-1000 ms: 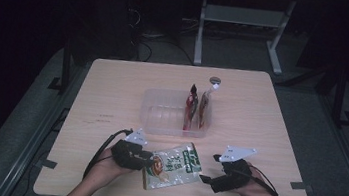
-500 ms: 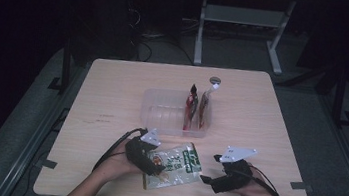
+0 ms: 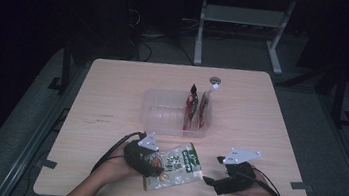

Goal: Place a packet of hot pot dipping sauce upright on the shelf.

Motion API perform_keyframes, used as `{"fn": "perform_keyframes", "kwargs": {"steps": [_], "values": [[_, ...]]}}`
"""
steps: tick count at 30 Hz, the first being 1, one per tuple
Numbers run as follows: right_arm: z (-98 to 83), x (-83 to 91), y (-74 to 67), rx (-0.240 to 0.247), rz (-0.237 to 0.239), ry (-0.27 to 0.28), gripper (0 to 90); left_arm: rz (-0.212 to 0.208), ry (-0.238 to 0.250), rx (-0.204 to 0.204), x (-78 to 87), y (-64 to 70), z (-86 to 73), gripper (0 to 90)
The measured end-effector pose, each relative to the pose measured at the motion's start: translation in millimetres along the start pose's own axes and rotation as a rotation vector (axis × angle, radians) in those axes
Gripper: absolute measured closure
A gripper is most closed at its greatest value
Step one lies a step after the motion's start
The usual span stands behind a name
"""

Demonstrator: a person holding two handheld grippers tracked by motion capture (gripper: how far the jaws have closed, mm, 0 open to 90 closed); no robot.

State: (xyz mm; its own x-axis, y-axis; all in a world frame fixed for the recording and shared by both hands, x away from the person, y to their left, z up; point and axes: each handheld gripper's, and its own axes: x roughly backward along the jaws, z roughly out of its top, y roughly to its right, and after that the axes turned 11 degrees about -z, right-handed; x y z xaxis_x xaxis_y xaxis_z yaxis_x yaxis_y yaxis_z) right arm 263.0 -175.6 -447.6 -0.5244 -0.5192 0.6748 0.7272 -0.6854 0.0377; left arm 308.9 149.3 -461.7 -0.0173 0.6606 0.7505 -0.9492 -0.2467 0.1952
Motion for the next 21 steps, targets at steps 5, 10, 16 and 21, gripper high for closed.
{"fn": "perform_keyframes", "kwargs": {"steps": [5, 10, 16, 21], "values": [[-0.1, 0.4, -1.6, 0.0, 0.003, -0.003, 14.5, 0.015, 0.016, -0.002, 2.3, -1.7, -1.8, 43.8], [0.1, -0.3, -2.1, -0.001, 0.003, -0.005, 14.5, 0.028, 0.027, -0.012, 2.1, -0.9, -1.9, 64.8], [0.6, -0.1, -1.1, -0.018, 0.002, -0.021, 14.6, 0.008, 0.037, 0.003, 2.0, -1.9, -1.7, 80.1], [1.9, 2.0, 3.1, -0.047, 0.024, -0.02, 14.0, -0.008, 0.044, 0.017, 3.1, -4.1, -1.3, 84.5]]}}
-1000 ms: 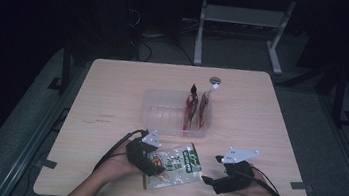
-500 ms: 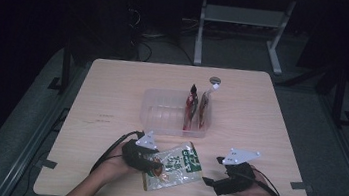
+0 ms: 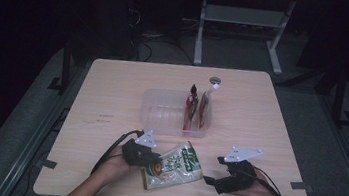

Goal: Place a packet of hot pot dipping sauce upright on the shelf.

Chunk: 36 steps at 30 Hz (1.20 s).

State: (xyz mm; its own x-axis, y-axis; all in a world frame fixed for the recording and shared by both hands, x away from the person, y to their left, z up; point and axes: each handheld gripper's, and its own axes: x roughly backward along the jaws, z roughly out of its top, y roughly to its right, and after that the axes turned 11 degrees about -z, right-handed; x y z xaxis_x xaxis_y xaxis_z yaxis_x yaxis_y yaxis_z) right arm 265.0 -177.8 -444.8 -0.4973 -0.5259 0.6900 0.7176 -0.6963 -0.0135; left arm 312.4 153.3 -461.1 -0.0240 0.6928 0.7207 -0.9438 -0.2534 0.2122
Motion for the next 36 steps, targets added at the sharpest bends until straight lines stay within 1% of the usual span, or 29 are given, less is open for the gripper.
{"fn": "perform_keyframes", "kwargs": {"steps": [1, 2, 3, 4, 5, 6, 7, 8, 9, 11, 12, 14, 15, 16, 17, 18, 19, 20, 23, 26, 27, 29, 30, 31, 32, 34, 36], "values": [[1.0, 0.6, -0.1, -0.011, 0.0, -0.002, 14.2, -0.003, -0.006, -0.002, 0.8, -0.5, 0.2, 85.9], [2.6, 0.5, 1.2, -0.03, 0.002, -0.015, 14.5, -0.009, -0.005, 0.004, 1.1, -0.6, 0.3, 88.0], [2.6, 0.5, 1.2, -0.03, 0.002, -0.015, 14.5, -0.008, -0.006, -0.002, 1.4, -0.5, 0.7, 88.0], [3.3, -0.2, 2.1, -0.029, 0.003, -0.015, 14.4, -0.008, -0.004, 0.001, 1.7, 0.0, 1.2, 88.6], [4.6, -0.4, 1.9, -0.04, 0.011, -0.025, 14.4, -0.016, 0.004, 0.013, 2.1, 0.1, 1.8, 89.1], [5.6, -1.6, 2.4, -0.032, 0.007, -0.031, 14.4, -0.019, 0.01, 0.016, 3.1, -0.5, 1.7, 89.5], [6.5, -1.8, 1.6, -0.036, 0.01, -0.036, 14.2, -0.024, 0.015, 0.021, 4.5, -0.9, 1.8, 89.6], [7.0, -2.6, 1.8, -0.027, 0.014, -0.035, 14.0, -0.028, 0.012, 0.014, 6.1, -1.9, 1.9, 89.7], [7.7, -2.9, 1.1, -0.03, 0.016, -0.04, 14.0, -0.033, 0.032, 0.03, 8.1, -1.9, 2.1, 89.8], [9.3, -3.4, 0.2, -0.017, 0.025, -0.033, 13.5, -0.043, 0.06, 0.04, 13.9, -2.7, 2.2, 89.8], [10.6, -2.9, -0.4, -0.018, 0.04, -0.033, 13.1, -0.046, 0.067, 0.037, 17.9, -3.4, 2.3, 89.9], [13.9, -1.9, -0.5, -0.015, 0.074, -0.021, 13.1, -0.045, 0.093, 0.047, 24.0, -2.3, 2.1, 89.9], [19.3, -2.3, -0.1, -0.017, 0.083, -0.012, 13.1, -0.044, 0.108, 0.046, 28.7, -1.9, 1.9, 89.9], [21.6, -3.0, 0.4, -0.016, 0.082, -0.005, 13.1, -0.048, 0.119, 0.052, 31.0, -1.2, 1.6, 89.9], [21.6, -3.0, 0.4, -0.016, 0.082, -0.005, 13.1, -0.045, 0.126, 0.049, 35.1, -0.1, 1.2, 89.9], [25.8, -3.7, 1.5, -0.012, 0.081, 0.001, 13.1, -0.046, 0.133, 0.049, 37.7, 0.8, 0.7, 89.9], [31.9, -5.2, 3.6, -0.019, 0.095, 0.014, 13.1, -0.046, 0.136, 0.051, 39.7, 1.7, 0.3, 90.0], [31.9, -5.2, 3.6, -0.019, 0.095, 0.014, 13.1, -0.043, 0.145, 0.051, 42.1, 2.8, -0.3, 90.0], [42.9, -9.1, 6.6, -0.021, 0.116, 0.031, 13.1, -0.048, 0.166, 0.044, 48.6, 4.7, -1.0, 90.0], [56.7, -17.0, 8.0, -0.015, 0.146, 0.043, 13.1, -0.045, 0.178, 0.03, 52.8, 6.5, 0.6, 90.0], [65.5, -23.0, 8.6, -0.005, 0.168, 0.053, 13.0, -0.044, 0.185, 0.024, 56.3, 8.0, 1.4, 90.0], [68.6, -25.3, 8.6, -0.003, 0.175, 0.058, 13.0, -0.044, 0.193, 0.02, 59.2, 8.8, 1.5, 90.0], [74.7, -29.9, 9.2, 0.001, 0.196, 0.069, 13.0, -0.046, 0.2, 0.021, 61.1, 9.6, 1.3, 90.0], [78.5, -32.9, 9.7, -0.006, 0.215, 0.078, 13.0, -0.044, 0.206, 0.02, 63.0, 9.9, 1.1, 90.0], [84.4, -38.5, 10.5, -0.004, 0.244, 0.084, 12.9, -0.044, 0.208, 0.02, 64.5, 10.1, 0.8, 90.0], [86.7, -40.8, 10.3, -0.003, 0.251, 0.087, 12.9, -0.044, 0.216, 0.015, 67.6, 10.6, 0.2, 90.0], [93.4, -51.3, 10.4, -0.002, 0.275, 0.088, 13.0, -0.042, 0.227, 0.012, 70.6, 11.7, -0.1, 90.0]]}}
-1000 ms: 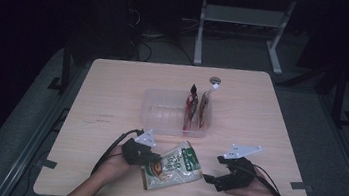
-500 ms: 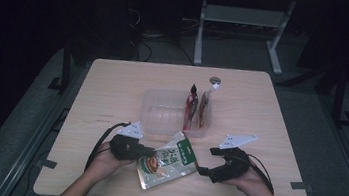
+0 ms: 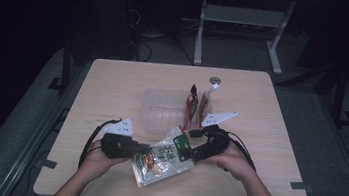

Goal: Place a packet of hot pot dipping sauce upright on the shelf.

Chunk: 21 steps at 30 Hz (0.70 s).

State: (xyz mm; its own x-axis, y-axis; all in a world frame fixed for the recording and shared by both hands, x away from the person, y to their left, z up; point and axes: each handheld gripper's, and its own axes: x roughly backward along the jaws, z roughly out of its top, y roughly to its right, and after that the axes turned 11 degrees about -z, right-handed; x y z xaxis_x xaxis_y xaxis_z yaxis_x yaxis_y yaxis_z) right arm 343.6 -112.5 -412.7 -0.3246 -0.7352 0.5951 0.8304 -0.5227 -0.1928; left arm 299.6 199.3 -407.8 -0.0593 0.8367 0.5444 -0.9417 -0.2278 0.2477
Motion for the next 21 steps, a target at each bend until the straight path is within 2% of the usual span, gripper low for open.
{"fn": "perform_keyframes", "kwargs": {"steps": [3, 5, 7, 10, 14, 20, 21], "values": [[-0.2, -4.8, 1.8, -0.006, 0.01, -0.003, 13.0, -0.002, 0.005, -0.006, 1.8, 0.9, 0.9, 90.0], [-4.1, -9.4, 0.9, -0.002, 0.013, -0.033, 13.0, -0.004, 0.012, -0.016, 3.3, 2.3, 2.4, 90.0], [-4.8, -10.1, 0.9, -0.003, 0.018, -0.037, 13.0, -0.009, 0.021, -0.02, 4.0, 3.9, 3.4, 90.0], [-10.8, -14.9, 0.6, -0.011, 0.067, -0.033, 13.9, -0.017, 0.026, -0.029, 4.3, 5.9, 5.3, 90.0], [-13.8, -17.7, -0.6, -0.018, 0.085, -0.044, 16.7, -0.022, 0.03, -0.039, 3.5, 7.8, 6.6, 90.0], [-14.8, -17.3, 1.2, -0.022, 0.125, -0.039, 29.6, -0.025, 0.032, -0.035, 2.2, 7.9, 6.2, 90.0], [-14.8, -16.8, 1.0, -0.017, 0.135, -0.035, 36.0, -0.022, 0.033, -0.037, 2.4, 7.7, 5.9, 89.9]]}}
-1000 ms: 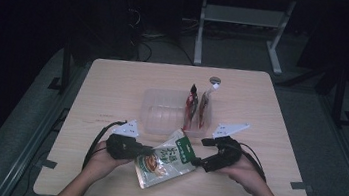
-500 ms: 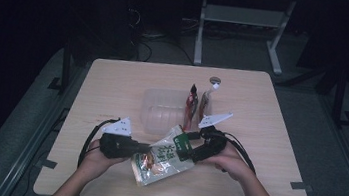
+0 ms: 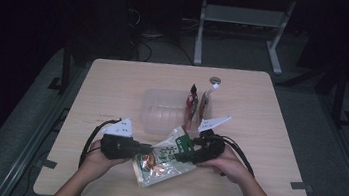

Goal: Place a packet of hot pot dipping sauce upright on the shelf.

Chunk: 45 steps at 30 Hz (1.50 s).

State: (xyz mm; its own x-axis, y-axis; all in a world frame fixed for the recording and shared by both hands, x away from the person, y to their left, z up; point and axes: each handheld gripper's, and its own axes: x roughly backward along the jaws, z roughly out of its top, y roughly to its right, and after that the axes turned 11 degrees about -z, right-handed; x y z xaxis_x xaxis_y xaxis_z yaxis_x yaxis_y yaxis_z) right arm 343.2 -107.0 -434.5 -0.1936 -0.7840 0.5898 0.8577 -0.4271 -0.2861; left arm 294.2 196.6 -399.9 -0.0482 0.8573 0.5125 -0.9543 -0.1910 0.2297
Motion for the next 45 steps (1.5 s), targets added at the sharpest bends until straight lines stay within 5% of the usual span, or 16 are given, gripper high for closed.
{"fn": "perform_keyframes", "kwargs": {"steps": [27, 33, 40, 45], "values": [[1.2, 3.6, -5.8, 0.038, 0.089, 0.027, 86.3, 0.028, 0.005, -0.012, 2.7, -5.0, -3.6, 89.6], [1.5, 4.1, -6.2, 0.025, 0.117, 0.033, 89.7, 0.036, 0.008, -0.008, 3.1, -7.8, -4.8, 88.8], [2.2, 5.6, -6.0, 0.03, 0.103, 0.047, 90.0, 0.075, 0.029, -0.004, 9.8, -7.9, -6.3, 76.8], [1.4, 6.7, -4.9, 0.022, 0.101, 0.042, 90.0, 0.079, 0.072, 0.016, 21.6, -8.1, -6.7, 89.5]]}}
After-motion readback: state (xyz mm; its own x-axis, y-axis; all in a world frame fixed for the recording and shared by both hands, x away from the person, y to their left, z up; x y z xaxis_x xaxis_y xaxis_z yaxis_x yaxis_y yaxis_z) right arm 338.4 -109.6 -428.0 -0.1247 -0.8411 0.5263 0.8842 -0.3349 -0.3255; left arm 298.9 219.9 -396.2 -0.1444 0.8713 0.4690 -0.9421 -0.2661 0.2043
